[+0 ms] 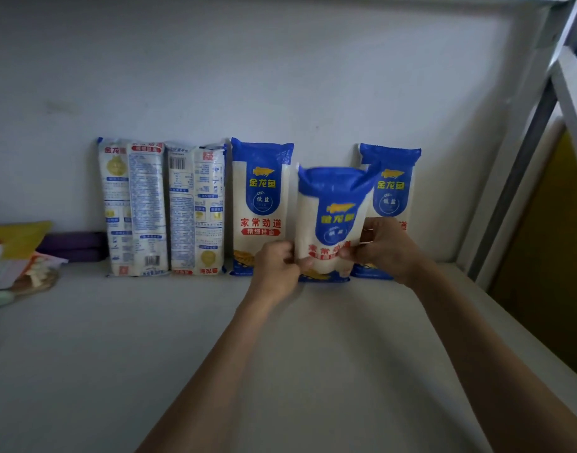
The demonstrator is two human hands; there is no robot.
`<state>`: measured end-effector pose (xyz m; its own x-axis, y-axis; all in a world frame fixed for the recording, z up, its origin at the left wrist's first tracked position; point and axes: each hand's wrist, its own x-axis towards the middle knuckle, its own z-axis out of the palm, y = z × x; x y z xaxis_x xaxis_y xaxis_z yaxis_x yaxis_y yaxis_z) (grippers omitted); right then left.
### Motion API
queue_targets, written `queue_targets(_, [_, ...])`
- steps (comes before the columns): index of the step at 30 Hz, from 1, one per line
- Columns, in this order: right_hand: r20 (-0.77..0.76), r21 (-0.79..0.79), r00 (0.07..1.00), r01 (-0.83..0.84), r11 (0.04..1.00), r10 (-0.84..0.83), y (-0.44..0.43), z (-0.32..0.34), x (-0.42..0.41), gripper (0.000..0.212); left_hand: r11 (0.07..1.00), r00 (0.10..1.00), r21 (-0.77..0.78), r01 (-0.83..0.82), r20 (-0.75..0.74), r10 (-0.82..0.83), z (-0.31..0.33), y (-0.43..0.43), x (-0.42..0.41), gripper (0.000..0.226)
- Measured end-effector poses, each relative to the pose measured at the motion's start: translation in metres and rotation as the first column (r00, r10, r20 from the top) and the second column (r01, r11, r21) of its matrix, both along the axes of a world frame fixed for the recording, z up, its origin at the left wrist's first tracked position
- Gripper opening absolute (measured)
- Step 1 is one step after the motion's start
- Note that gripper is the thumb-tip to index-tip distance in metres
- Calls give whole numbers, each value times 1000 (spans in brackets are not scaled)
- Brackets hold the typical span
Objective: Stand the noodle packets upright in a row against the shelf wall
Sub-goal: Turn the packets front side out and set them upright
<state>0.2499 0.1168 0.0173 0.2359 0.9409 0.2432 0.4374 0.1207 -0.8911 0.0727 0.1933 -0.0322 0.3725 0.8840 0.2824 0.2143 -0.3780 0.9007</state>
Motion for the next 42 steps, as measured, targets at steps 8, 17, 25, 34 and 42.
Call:
queue_targets(8, [-82, 10, 975, 207, 978, -205, 6, -5, -22, 30, 985, 981, -22, -174, 83, 175, -3, -6, 11, 24])
queue_targets(17, [178, 5, 929, 328, 945, -323, 21, -27, -41, 41, 951, 951, 55, -304, -36, 306, -14, -9, 16, 25])
queue_targets(25, [297, -48, 863, 442, 896, -409, 21, -27, -41, 41, 926, 928, 72, -371, -9, 373, -14, -11, 15, 30])
queue_targets(34, [285, -40, 825, 518, 855, -487, 21, -38, -46, 42, 978, 980, 80, -192, 68, 187, -9, -17, 19, 50])
queue_targets(42, [306, 25, 804, 528, 849, -509, 26, -44, -54, 32, 999, 999, 3, -46, -25, 47, -14, -13, 20, 68])
